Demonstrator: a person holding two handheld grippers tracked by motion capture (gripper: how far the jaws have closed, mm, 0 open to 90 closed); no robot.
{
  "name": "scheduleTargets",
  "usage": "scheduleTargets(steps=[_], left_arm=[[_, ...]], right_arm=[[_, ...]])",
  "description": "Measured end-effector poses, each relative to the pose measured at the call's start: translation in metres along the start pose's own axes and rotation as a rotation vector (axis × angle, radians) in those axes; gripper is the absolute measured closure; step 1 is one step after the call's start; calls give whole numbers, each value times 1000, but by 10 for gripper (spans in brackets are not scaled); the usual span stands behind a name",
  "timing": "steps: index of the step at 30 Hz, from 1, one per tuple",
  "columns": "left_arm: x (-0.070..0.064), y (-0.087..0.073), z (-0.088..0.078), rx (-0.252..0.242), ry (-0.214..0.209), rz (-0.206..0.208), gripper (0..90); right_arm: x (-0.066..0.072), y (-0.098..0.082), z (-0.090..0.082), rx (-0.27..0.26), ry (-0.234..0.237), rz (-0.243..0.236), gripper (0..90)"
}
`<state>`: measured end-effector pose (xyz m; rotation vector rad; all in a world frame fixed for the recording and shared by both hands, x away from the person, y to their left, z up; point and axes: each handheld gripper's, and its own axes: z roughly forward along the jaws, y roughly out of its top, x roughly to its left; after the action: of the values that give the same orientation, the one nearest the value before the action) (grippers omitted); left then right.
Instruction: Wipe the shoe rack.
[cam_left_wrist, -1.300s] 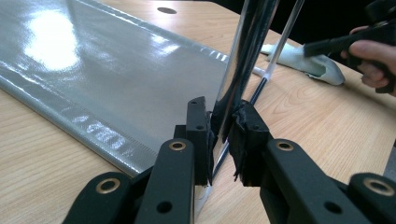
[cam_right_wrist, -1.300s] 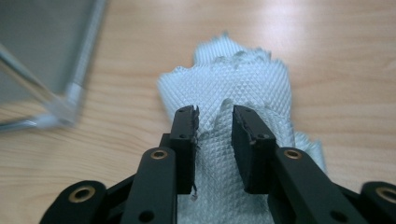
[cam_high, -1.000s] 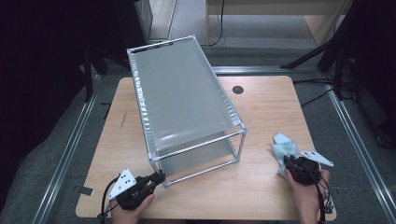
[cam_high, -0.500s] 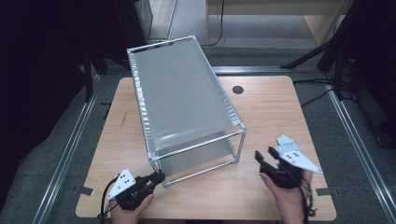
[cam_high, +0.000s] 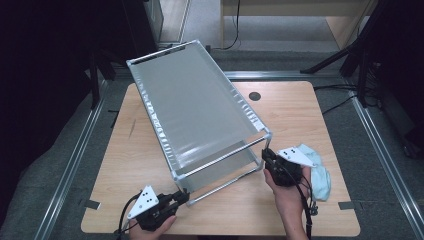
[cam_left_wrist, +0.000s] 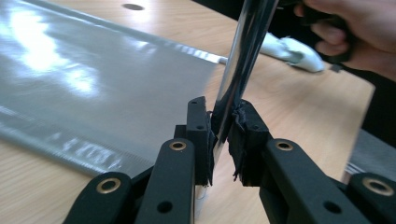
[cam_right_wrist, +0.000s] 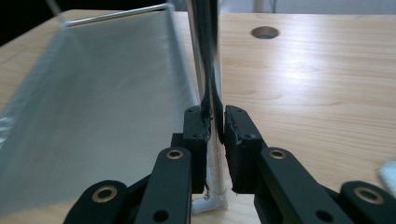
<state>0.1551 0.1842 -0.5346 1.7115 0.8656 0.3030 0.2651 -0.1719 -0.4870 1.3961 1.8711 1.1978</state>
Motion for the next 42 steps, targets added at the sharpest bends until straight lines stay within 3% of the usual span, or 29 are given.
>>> scheduleTargets(steps=[3, 5, 7, 9, 11, 15, 18, 22, 24, 28, 31, 33, 36, 39, 42], left_arm=[[-12, 1, 12, 1, -26, 12, 792], [-20, 1, 18, 1, -36, 21, 792], [-26, 1, 23, 1, -41, 30, 794], [-30, 2, 28, 4, -42, 33, 794], [-33, 4, 33, 9, -42, 40, 795], [-39, 10, 50, 19, -48, 57, 799], [-43, 15, 66, 15, -54, 55, 799], [-41, 20, 72, 18, -87, 49, 775], [-38, 20, 64, 12, -114, 61, 670], [-25, 16, 37, 9, -95, 76, 512], [-7, 12, 12, 19, -34, 64, 484], [9, 8, -6, 7, 19, 32, 476], [39, 1, -31, -40, 102, -69, 478], [59, 4, -43, -70, 163, -83, 471], [71, 2, -49, -73, 203, -105, 469]], right_arm=[[-5, 6, 7, 4, -43, 5, 799], [-10, 10, 14, 3, -45, 10, 797], [-16, 14, 19, 8, -18, 34, 776], [-21, 15, 16, -8, 31, 64, 664], [-20, 13, 6, -28, 56, 52, 571], [-19, -3, -14, -33, 66, 32, 529], [-19, -24, -29, -24, 79, 17, 520], [-17, -44, -41, -2, 96, 49, 499], [-10, -48, -46, -6, 123, 54, 460], [21, -52, -51, -16, 215, -1, 367], [47, -52, -52, -28, 291, -61, 277], [60, -52, -54, -38, 327, -86, 251], [78, -53, -55, -50, 355, -116, 256], [94, -54, -41, -30, 349, -136, 302], [103, -52, -29, -20, 360, -112, 474]])
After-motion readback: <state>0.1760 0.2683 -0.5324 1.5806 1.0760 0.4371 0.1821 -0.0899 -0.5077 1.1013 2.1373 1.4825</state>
